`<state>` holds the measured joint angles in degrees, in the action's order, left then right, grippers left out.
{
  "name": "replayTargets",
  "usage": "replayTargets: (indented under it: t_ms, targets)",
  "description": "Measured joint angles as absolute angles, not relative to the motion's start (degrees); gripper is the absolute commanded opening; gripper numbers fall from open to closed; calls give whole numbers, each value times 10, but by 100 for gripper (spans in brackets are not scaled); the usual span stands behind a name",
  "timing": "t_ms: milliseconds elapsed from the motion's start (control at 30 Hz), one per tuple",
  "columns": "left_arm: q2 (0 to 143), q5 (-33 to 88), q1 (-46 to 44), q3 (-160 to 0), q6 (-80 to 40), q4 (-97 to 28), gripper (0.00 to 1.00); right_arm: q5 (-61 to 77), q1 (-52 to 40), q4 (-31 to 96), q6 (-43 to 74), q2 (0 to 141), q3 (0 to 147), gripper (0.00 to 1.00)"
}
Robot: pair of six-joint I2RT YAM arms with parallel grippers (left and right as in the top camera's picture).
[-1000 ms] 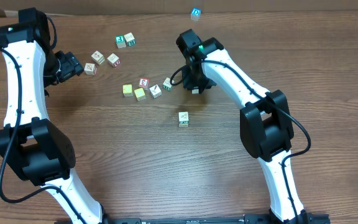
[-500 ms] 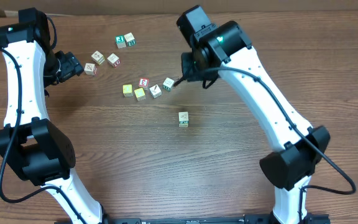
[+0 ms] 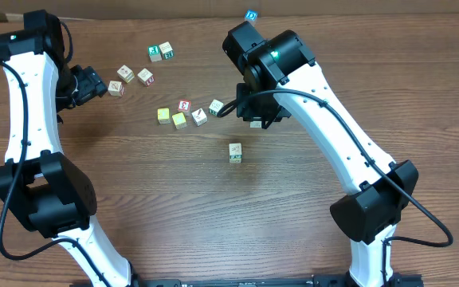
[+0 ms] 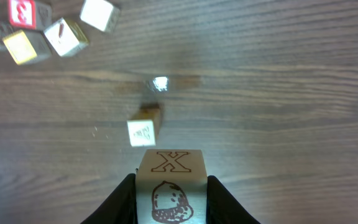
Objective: Form a tower
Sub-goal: 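Carry the X block over the two-block stack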
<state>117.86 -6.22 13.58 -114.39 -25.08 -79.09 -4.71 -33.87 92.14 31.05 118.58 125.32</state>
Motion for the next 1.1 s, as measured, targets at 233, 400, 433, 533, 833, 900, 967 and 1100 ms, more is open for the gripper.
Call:
replayTargets:
  t_ms: [233, 400, 433, 533, 833, 900, 967, 1100]
  targets:
    - [1179, -62, 136, -1144, -251, -791, 99, -48, -366, 841, 323, 1186, 1187, 29]
    - [1179, -62, 136, -1144, -251, -791, 100, -47, -390, 786, 326, 1186, 1136, 29]
    - [1179, -62, 136, -1144, -251, -791, 100, -47, -392, 772, 326, 1186, 1124, 29]
    - [1179, -62, 136, -1144, -251, -791, 99, -47, -394, 750, 326, 1186, 1094, 29]
    - [1179, -62, 136, -1144, -251, -791, 99, -47, -394, 734, 328, 1187, 1063, 29]
    - [1179, -62, 136, -1144, -251, -791, 99, -47, -394, 734, 328, 1187, 1063, 29]
    - [1179, -62, 136, -1144, -251, -791, 100, -47, -394, 734, 328, 1187, 1063, 29]
    - [1179, -62, 136, -1144, -251, -791, 100, -48, -394, 735, 328, 1187, 1063, 29]
